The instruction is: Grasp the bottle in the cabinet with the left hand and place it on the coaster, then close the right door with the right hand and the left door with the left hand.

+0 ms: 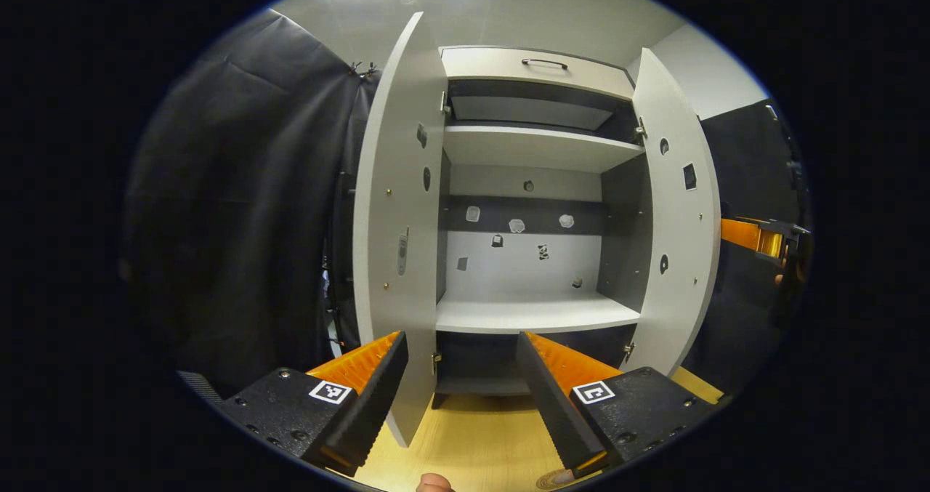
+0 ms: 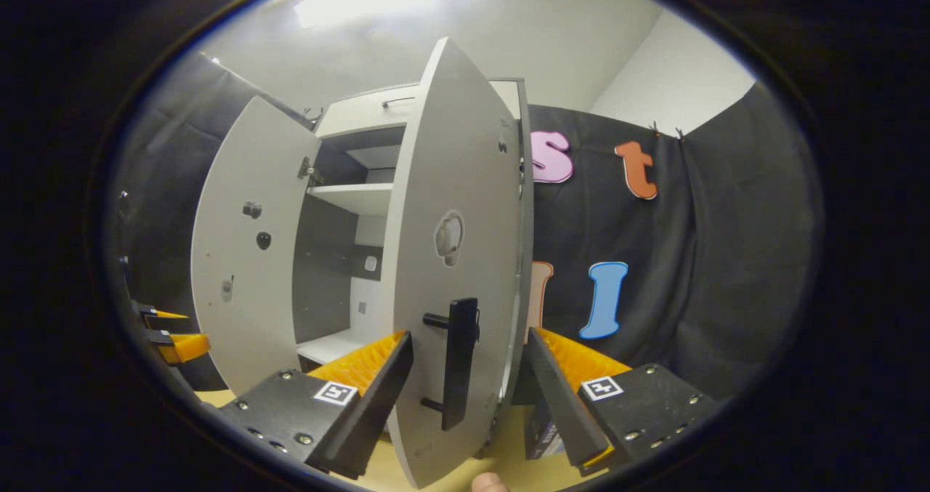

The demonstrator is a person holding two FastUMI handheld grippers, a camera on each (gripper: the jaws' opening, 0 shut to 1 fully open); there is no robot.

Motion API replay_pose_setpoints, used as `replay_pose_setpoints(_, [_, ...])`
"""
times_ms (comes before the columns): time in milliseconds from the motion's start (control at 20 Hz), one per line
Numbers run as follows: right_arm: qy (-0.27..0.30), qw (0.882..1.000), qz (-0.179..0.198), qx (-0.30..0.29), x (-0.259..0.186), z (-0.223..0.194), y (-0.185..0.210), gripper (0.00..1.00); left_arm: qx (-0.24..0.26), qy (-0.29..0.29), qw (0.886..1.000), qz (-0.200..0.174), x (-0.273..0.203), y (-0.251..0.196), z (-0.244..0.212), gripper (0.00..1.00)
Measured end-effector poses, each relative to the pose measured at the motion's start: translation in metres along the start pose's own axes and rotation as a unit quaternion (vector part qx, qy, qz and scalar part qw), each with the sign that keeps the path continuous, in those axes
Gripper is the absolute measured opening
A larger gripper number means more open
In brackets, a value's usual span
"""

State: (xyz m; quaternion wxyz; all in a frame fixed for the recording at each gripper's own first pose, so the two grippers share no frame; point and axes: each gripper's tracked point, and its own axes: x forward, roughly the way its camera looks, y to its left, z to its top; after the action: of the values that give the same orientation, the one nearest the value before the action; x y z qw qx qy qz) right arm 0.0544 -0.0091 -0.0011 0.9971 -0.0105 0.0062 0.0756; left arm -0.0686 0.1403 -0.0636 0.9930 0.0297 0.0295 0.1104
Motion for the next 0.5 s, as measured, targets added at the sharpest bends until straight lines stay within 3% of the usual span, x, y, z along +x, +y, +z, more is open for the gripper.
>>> replay_pose_setpoints(500, [0.010,1.000,0.020,0.007,0.015,-0.007,0.025,0.96,0.005,0.001,1.000,0.026,-0.011,0.033,-0.002,0.95])
